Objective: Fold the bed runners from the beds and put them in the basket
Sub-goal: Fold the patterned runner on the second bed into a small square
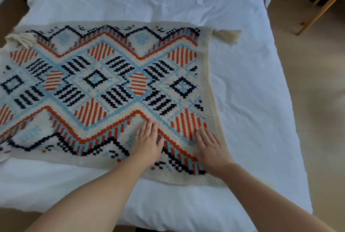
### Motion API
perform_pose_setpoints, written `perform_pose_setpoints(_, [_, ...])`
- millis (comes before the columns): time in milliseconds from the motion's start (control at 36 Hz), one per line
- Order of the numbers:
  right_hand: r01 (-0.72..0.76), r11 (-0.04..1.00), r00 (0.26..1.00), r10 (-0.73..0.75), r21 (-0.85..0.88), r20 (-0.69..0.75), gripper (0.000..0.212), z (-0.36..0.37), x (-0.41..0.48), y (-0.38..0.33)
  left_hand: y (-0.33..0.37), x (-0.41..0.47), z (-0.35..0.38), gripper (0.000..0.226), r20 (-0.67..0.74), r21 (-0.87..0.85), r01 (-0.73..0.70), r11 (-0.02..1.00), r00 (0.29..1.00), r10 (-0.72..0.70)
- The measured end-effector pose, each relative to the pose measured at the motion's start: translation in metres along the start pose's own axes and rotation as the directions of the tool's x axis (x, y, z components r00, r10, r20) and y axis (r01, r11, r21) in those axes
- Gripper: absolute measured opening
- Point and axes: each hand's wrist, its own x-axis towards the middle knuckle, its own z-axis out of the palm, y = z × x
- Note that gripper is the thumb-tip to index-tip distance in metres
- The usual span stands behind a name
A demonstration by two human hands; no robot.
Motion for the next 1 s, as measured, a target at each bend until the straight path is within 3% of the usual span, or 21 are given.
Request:
perform_pose_setpoints(222, [-0.132,0.991,0.986,0.133,0.021,-0.1,0.078,-0.029,0.128,0.011,-0.016,0.141,-0.032,0.072,-0.108,0.107,-0.099,0.989,0.988,0.111])
perform_pose_setpoints(500, [-0.215,0.976,0.959,0.203,-0.041,-0.198,0.08,-0.085,0.257,0.065,0.0,0.299,-0.079,0.077,-0.32,0.126,-0.213,0.969,0.916,0.243])
perform_pose_setpoints(750, [-0.281,0.957,0.924,0.251,-0.068,-0.287,0.08,-0.156,0.364,0.152,0.001,0.338,-0.061,0.079,-0.332,0.1,-0.25,0.963,0.904,0.269])
perform_pose_setpoints(889, [-0.393,0.919,0.854,0.361,-0.011,-0.374,0.062,-0.202,0.408,0.182,0.0,0.345,-0.057,0.079,-0.325,0.103,-0.276,0.956,0.899,0.294])
perform_pose_setpoints(1000, [-0.42,0.907,0.854,0.385,-0.028,-0.35,0.063,-0.234,0.428,0.191,-0.002,0.352,-0.055,0.08,-0.313,0.117,-0.287,0.951,0.898,0.31])
